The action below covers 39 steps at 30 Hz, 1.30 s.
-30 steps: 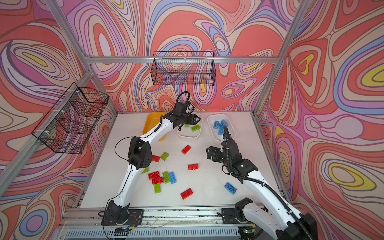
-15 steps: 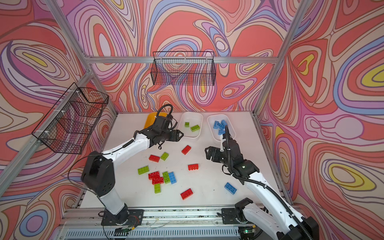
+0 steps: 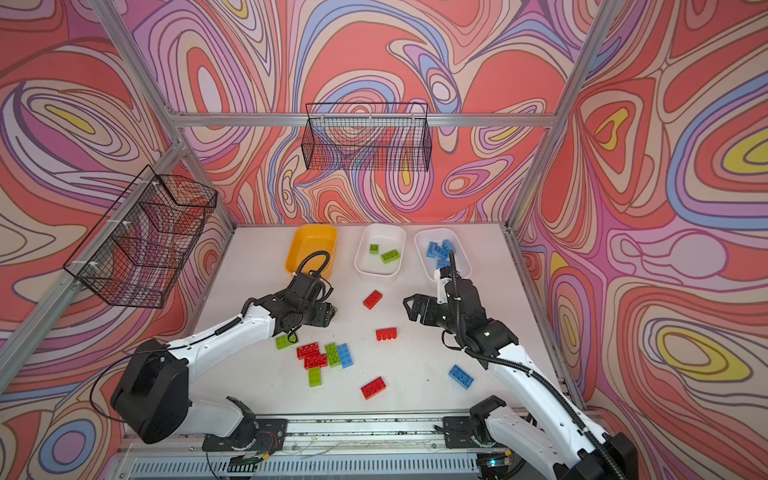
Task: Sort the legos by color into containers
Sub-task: 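Move the left gripper back down to a lime-green 2x2 brick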
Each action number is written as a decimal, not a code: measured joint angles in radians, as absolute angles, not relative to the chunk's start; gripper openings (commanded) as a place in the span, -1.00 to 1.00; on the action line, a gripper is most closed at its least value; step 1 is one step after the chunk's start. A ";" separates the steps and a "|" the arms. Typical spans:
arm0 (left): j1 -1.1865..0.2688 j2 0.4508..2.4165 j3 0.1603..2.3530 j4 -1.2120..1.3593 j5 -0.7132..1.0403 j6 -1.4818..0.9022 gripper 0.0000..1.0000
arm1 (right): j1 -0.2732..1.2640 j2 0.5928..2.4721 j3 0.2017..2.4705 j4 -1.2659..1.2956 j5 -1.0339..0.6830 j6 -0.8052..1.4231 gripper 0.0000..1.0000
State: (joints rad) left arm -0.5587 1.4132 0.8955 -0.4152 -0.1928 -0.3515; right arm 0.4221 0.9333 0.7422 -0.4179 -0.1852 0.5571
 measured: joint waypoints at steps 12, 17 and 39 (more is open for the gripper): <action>-0.564 1.463 0.905 -0.413 -0.192 -0.290 0.50 | 0.429 0.933 0.742 -0.413 -0.191 0.578 0.96; -0.564 1.539 0.952 -0.416 -0.194 -0.268 0.48 | 0.429 0.931 0.742 -0.414 -0.186 0.579 0.96; -0.544 1.793 1.087 -0.416 -0.189 -0.183 0.08 | 0.429 0.916 0.742 -0.436 -0.150 0.578 0.96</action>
State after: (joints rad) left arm -0.5438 1.7931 1.0870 -0.4160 -0.1886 -0.1833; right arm 0.4290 0.9157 0.7422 -0.4358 -0.1497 0.5777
